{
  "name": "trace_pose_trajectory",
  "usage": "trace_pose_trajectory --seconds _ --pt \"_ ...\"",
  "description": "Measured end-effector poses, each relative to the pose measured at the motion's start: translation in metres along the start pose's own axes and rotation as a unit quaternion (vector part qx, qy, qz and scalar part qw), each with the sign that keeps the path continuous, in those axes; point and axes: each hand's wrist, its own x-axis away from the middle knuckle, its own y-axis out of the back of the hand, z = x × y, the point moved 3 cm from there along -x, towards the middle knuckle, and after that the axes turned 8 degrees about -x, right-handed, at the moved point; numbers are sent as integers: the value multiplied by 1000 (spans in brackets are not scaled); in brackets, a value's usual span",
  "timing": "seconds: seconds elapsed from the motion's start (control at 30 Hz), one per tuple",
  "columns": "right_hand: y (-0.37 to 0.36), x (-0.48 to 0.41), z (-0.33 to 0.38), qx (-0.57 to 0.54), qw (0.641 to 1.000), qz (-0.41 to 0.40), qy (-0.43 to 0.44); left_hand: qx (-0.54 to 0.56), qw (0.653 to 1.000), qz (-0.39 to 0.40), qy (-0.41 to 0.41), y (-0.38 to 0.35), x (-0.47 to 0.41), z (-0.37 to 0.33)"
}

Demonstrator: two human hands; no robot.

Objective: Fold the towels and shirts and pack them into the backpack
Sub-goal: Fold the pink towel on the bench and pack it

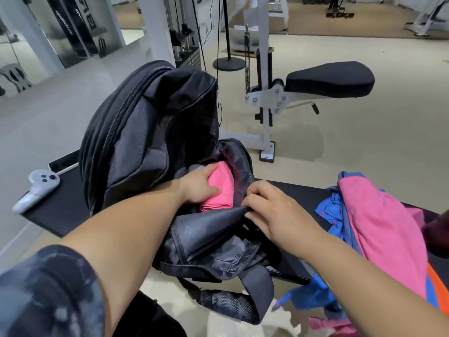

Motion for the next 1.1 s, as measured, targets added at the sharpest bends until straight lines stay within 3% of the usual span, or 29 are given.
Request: trace_pose_trajectory --seconds 0.1,0.2,0.27,0.4,0.57,0.77,1.1 --pt "0 0 0 1 1000 4 -2 -192 981 14 -27 -2 -8 5" --pt "0 -1 0 3 1000 6 -5 -380 923 -44 -45 7 -4 6" --pt "0 -2 1 4 1000 6 -5 -431 891 -89 -109 8 0 0" --pt "-1 -1 2 10 1000 5 -6 -400 894 -71 -188 4 1 -2" --pt "-1 -1 2 23 1000 8 -2 -446 888 22 -114 -5 2 15" --pt "-3 0 -2 32 999 11 -3 -470 879 33 -70 -13 -7 24" --pt "-2 0 9 9 999 4 -33 -466 881 47 -63 6 4 3"
